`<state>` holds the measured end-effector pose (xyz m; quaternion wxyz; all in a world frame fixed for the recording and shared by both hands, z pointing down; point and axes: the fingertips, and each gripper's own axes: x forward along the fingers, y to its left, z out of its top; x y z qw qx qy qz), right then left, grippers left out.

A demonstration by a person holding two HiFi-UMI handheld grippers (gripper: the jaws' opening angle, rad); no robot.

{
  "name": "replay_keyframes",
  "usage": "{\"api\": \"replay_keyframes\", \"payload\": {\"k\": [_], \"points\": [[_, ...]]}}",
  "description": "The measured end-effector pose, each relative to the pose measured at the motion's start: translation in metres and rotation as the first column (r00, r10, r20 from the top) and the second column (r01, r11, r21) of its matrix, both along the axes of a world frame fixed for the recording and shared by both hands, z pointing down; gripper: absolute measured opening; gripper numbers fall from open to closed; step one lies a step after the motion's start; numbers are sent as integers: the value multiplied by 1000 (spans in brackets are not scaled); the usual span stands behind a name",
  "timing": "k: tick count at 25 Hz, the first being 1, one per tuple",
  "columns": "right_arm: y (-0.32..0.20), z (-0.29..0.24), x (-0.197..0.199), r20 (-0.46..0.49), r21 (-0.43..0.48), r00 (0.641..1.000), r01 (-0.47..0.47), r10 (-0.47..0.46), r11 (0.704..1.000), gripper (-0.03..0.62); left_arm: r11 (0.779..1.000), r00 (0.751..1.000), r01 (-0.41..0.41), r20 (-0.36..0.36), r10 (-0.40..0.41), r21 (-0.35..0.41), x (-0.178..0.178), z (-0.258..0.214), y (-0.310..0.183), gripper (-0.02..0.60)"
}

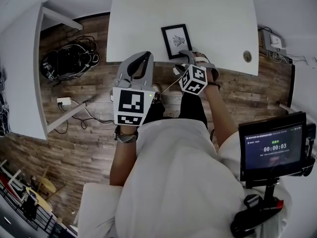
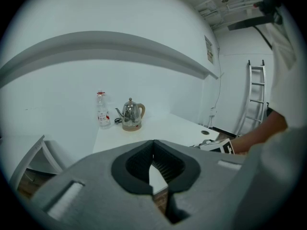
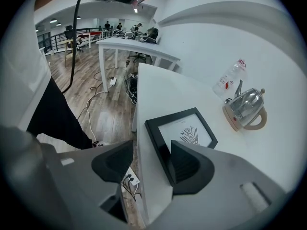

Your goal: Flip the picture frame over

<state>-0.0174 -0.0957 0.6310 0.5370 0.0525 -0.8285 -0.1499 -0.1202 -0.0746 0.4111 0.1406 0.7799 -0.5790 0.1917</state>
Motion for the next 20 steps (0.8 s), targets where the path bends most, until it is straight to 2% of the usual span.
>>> {"api": "replay_keyframes", "payload": {"k": [7,10,15,18,20], "points": [[8,6,6,-44,60,999,26,-24,998,248,1000,1000,-17,-6,17,-4,4,4,-3,3],[13,7,9,-41,99,999,35,-31,995,196,1000,1000,-21,-10,21,-4,7,6,-5,3],[17,9,12,-42,152,999,26,-20,988,193,999,999,-32,-12,32,-8,9,7,-7,3],[18,6,13,-30,171,999,17,-12,985,164,999,999,-38,-13,38,-10,11,7,-7,3],[15,6,13,-30,198,1000,13,-7,980,173,999,999,-42,-12,42,-10,11,8,-8,3]]}}
